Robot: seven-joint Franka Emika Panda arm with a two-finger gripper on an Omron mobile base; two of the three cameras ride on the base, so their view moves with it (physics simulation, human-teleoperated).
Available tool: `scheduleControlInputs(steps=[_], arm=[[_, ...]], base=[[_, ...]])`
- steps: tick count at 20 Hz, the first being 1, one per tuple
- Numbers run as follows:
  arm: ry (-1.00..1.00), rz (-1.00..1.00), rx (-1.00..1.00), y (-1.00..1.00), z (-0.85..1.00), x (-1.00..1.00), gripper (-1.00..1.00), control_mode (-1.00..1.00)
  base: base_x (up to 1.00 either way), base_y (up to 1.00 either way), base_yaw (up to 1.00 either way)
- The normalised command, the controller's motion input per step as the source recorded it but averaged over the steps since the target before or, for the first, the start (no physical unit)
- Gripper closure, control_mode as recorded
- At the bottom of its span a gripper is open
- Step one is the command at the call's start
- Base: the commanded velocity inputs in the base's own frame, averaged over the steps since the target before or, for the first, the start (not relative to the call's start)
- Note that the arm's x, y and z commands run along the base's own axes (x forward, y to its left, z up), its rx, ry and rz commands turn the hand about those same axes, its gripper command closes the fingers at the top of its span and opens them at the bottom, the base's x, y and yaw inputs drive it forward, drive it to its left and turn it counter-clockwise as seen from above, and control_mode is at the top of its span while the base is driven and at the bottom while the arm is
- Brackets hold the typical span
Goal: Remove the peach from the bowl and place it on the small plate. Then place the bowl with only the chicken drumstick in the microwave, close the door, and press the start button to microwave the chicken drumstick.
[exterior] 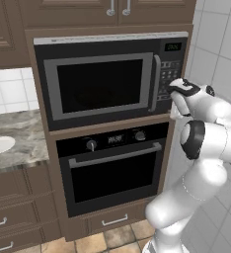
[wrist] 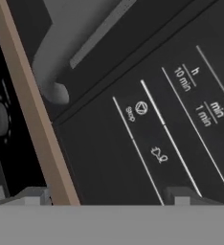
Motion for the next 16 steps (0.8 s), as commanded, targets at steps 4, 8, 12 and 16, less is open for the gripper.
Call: scheduleControlInputs(steps=[4, 8, 12, 16], arm=[[0.0, 0.0, 0.01, -0.17, -0.11, 0.34, -1.0, -1.0], [0.0, 0.0, 0.0, -0.03, -0.19, 0.38, -1.0, -1.0], [0.0, 0.01, 0.0, 0.0, -0.31, 0.34, -1.0, -1.0], [0.0, 0.02, 0.0, 0.0, -0.31, 0.1, -1.0, -1.0]], base=[[0.0, 0.0, 0.0], [0.0, 0.0, 0.0], [0.0, 0.0, 0.0], [0.0, 0.0, 0.0]])
